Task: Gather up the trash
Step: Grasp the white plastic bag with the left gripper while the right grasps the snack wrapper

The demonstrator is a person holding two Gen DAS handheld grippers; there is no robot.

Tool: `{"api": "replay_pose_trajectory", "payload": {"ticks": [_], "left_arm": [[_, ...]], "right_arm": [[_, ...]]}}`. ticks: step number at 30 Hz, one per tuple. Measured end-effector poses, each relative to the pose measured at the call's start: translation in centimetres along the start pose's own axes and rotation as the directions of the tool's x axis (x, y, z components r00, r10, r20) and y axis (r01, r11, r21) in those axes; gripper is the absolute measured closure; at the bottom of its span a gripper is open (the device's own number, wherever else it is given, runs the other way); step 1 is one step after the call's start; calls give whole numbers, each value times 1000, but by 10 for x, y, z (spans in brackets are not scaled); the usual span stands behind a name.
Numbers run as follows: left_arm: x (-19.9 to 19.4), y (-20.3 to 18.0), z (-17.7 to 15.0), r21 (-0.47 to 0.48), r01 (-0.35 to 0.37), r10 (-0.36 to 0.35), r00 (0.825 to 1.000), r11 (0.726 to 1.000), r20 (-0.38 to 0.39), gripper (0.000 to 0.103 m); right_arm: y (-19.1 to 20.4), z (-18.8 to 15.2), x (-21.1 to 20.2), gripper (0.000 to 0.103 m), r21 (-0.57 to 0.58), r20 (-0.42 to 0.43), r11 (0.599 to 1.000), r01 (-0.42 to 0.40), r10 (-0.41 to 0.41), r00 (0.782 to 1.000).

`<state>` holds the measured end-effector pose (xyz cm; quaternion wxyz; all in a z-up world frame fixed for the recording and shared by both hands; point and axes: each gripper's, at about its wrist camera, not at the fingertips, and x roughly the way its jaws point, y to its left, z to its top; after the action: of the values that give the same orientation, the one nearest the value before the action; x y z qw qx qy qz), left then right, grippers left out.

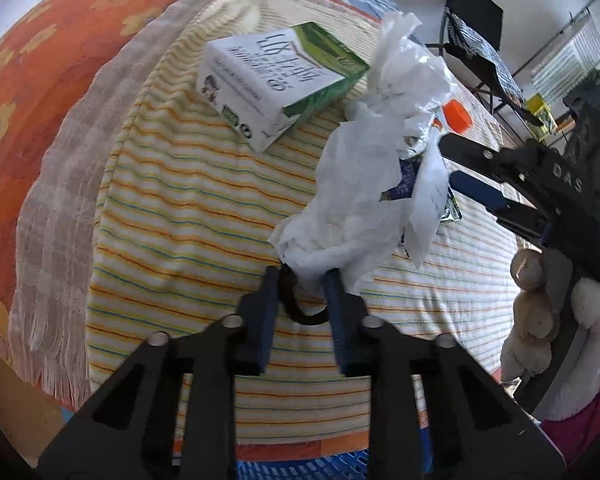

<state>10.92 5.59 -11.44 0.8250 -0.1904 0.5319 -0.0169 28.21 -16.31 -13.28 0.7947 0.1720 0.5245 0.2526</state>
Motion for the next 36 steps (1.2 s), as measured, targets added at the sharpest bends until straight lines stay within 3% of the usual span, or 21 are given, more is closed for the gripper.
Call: {"api": "replay_pose_trajectory", "payload": {"ticks": [2,6,8,10,14,24,27,28,30,31,32,36], "left_arm": [[-1,-2,1,1,1,-1,1000,1000,17,98],[-3,-6,6,1,37,-37,998,999,42,99],[-5,-7,7,6,41,-42,998,999,49,99],[-7,-7,8,3,51,-51,997,999,57,100],[-10,-10,16,12,55,-55,995,998,77,100],[-19,-6,20,-8,66,-65,992,998,109,100],[-17,-6,19,-15,61,-59,993,998,104,100],[-16,-6,18,-15,60,-58,993,998,103,100],[-17,-6,17,-12,55,-53,993,998,105,100],[-18,-5,17,-13,54,-52,993,998,107,100],[-18,-5,17,-13,53,-51,993,999,109,100],[-20,-1,17,-18,50,-47,993,999,112,100]], "right_arm": [[1,0,3,44,0,-1,1000,-2,2,1000],[1,0,6,45,2,1,1000,-11,11,1000],[-1,0,6,70,4,-2,1000,-13,13,1000],[-5,1,6,83,15,-4,1000,-17,17,1000],[-12,2,-3,98,31,15,999,-28,27,1000],[-10,0,-25,101,4,17,997,-82,82,996],[-5,0,-15,99,5,-53,998,-70,70,996],[-2,0,-12,93,-3,-58,998,-58,58,997],[4,-1,-5,68,-22,-66,1000,0,-1,998],[5,-2,-1,49,-19,-63,1000,18,-20,998],[4,-2,0,42,-9,-62,1000,19,-20,998],[9,2,8,42,-20,-50,999,25,-26,998]]}}
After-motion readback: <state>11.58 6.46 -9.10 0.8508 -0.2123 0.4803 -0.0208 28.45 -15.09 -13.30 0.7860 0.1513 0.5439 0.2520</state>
